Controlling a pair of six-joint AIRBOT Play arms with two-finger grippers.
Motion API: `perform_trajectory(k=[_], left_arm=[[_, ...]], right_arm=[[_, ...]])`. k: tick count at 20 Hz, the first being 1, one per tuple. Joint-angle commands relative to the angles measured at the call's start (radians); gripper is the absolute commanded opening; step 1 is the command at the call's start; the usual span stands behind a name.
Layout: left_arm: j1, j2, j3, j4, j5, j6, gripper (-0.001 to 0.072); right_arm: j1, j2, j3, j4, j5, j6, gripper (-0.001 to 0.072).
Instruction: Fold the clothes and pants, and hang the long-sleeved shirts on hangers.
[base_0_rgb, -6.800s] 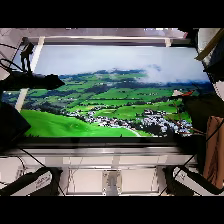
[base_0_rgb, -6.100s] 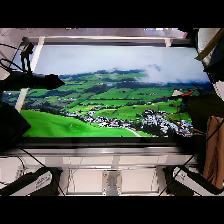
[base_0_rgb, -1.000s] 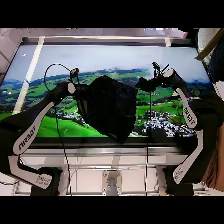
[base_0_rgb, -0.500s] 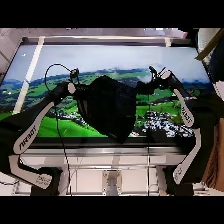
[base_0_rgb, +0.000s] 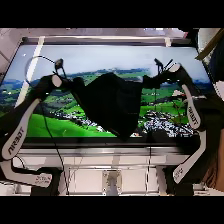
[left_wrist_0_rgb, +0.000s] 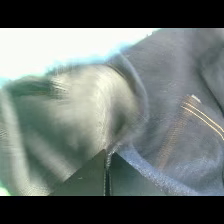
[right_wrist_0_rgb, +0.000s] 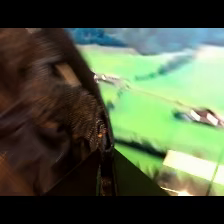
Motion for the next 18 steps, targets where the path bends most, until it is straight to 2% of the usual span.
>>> perform_trajectory(k=[1, 5, 7, 10, 12, 15, 18], left_arm=[[0.146, 0.108, 0.044, 0.001, 0.004, 0.008, 0.0021], [0.176, 0.122, 0.141, 0.001, 0.045, 0.091, 0.0020], [0.145, 0.081, 0.204, 0.002, 0.095, 0.095, 0.0020], [0.091, -0.016, 0.326, 0.002, 0.099, 0.158, 0.0020], [0.050, -0.084, 0.416, 0.018, 0.100, 0.211, 0.0020], [0.014, -0.207, 0.545, 0.097, 0.080, 0.220, 0.0020], [0.011, -0.314, 0.584, 0.096, 0.056, 0.220, 0.0020]], right_arm=[[-0.085, 0.154, 0.041, -0.063, 0.221, -0.006, 0.0023], [-0.068, 0.366, 0.040, -0.084, 0.494, 0.000, 0.0023], [-0.006, 0.430, 0.036, -0.098, 0.565, 0.039, 0.0023], [0.108, 0.461, -0.001, -0.113, 0.566, 0.085, 0.0023], [0.198, 0.458, -0.060, -0.122, 0.496, 0.085, 0.0024], [0.275, 0.426, -0.173, -0.211, 0.351, 0.085, 0.0022], [0.258, 0.385, -0.322, -0.208, 0.280, 0.086, 0.0022]])
